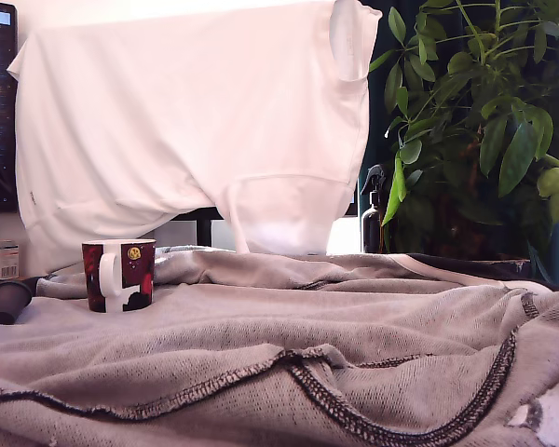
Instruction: Pick the grey coffee capsule and place it inside the red coffee cup
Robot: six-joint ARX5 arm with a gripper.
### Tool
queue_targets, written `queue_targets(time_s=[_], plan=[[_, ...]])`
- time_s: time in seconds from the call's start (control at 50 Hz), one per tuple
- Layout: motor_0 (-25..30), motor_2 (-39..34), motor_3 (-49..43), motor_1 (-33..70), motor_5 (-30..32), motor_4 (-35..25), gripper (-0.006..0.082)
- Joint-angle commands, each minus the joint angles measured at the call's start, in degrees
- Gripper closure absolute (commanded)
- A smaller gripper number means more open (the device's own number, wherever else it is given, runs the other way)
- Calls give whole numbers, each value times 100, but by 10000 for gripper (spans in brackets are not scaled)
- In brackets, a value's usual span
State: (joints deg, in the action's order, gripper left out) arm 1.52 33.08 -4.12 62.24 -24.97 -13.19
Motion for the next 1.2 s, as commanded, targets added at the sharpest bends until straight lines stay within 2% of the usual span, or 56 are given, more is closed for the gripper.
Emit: queue_targets(time_s=[0.0,0.28,0.72,0.84,1.0,1.08,1.18], plan=[[15,251,-168,308,61,61,-7],[81,1086,-643,1574,146,162,-7],[240,1158,-166,2813,212,402,17],[240,1163,-138,2922,304,603,187],[240,1163,-9,2927,564,619,521],[240,1165,35,2927,597,616,608],[240,1165,81,2927,605,614,665]])
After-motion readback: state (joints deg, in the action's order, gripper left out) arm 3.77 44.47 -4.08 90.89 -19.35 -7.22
